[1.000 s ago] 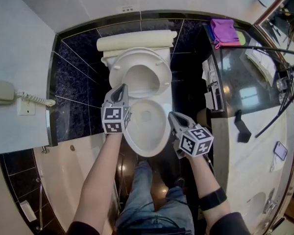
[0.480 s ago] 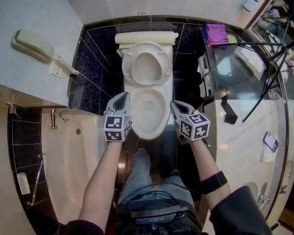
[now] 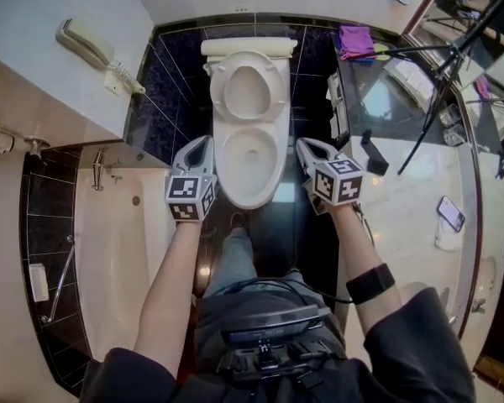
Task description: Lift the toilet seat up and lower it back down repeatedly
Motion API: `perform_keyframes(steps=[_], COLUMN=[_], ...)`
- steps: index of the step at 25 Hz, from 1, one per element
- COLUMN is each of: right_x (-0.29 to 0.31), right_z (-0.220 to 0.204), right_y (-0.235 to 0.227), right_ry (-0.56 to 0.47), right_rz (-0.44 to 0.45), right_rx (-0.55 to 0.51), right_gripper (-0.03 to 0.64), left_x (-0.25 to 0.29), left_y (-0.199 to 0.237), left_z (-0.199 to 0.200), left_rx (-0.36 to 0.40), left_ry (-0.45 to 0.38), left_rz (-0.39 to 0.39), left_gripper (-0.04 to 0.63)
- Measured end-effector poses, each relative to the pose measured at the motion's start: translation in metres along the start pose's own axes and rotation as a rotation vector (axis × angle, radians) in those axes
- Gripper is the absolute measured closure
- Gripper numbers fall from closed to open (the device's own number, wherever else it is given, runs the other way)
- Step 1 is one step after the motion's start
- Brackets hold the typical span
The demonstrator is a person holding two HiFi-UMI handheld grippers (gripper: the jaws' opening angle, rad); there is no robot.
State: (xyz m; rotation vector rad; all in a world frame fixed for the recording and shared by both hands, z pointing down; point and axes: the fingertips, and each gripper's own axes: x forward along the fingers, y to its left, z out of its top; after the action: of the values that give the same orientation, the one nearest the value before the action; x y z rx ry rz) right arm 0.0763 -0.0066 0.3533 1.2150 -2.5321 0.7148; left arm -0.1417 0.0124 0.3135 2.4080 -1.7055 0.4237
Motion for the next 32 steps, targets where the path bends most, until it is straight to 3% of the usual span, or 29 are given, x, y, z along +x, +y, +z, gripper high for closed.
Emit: perform_keyframes(steps=[7, 17, 32], right_x=[-0.041, -0.092, -0.101], right_z=[0.016, 0.005, -0.024], right_y=[0.019, 0.008, 0.010], right_ry=[-0.022, -0.035, -0.013], right_rz=[0.016, -0.043, -0.067], right_rx=[-0.041, -0.093, -0.083], right_gripper=[0.611, 0.604, 0.604], left_x=[-0.037, -0.064, -0.084], left_y=[-0.028, -0.056, -0.060], left_z=[0.019, 0.015, 0.002], left_rx=[0.022, 0.021, 0.016], left_ry=[-0.029, -0.032, -0.014], left_rz=[-0.014, -0.021, -0.026], left_gripper=[0.600, 0.600, 0.600])
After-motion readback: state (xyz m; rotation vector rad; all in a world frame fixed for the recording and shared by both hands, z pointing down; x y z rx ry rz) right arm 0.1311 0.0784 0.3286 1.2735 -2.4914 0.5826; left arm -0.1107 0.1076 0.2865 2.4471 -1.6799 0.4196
